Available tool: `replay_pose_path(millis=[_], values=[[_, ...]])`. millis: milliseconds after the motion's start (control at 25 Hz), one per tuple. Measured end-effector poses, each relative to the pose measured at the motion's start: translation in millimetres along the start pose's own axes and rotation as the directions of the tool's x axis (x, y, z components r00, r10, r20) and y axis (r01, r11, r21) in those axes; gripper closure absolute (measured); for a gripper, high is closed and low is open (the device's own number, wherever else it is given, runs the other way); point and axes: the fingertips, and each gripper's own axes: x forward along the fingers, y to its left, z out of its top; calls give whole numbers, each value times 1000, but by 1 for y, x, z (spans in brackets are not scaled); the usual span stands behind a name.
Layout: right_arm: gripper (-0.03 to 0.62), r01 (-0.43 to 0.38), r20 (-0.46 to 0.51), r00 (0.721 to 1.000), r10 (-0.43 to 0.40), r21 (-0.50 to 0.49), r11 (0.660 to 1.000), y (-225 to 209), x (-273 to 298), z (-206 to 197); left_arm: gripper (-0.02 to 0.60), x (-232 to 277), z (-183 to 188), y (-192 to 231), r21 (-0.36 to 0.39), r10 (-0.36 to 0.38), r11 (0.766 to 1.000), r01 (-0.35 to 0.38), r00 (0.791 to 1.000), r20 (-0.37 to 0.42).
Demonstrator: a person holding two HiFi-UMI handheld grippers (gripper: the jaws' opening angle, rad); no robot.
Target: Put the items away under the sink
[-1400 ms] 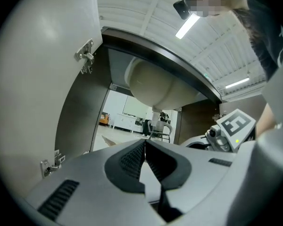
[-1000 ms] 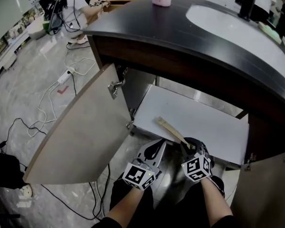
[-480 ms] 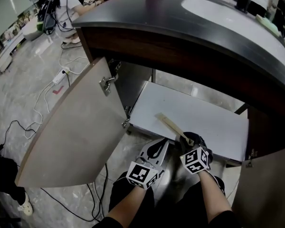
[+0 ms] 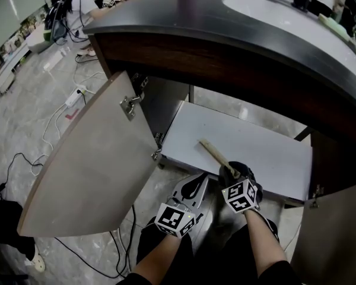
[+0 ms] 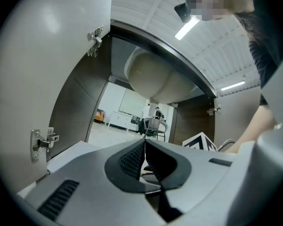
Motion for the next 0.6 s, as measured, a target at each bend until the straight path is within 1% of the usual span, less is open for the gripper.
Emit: replay_pose_path(millis=[160,280,480,600], values=[[514,-29,12,1000,28,23,999,5,0,1,572,-1,-2,3,-5,9,1000,-9,1000,-3],[499,-31,17,999,31,48,998,4,-3,1,572,0,-4,2,-10,8,1000,-8,1000,-6],[499,-19,86,996,13,72,997,-3,-19,19,572,5,-6,0,-13,4,1000,-4,1000,-5],[500,-32,137,990,18,103,994,-1,-32,27,572,8,-8,-3,-18,-3,1000,3,1000,-8]])
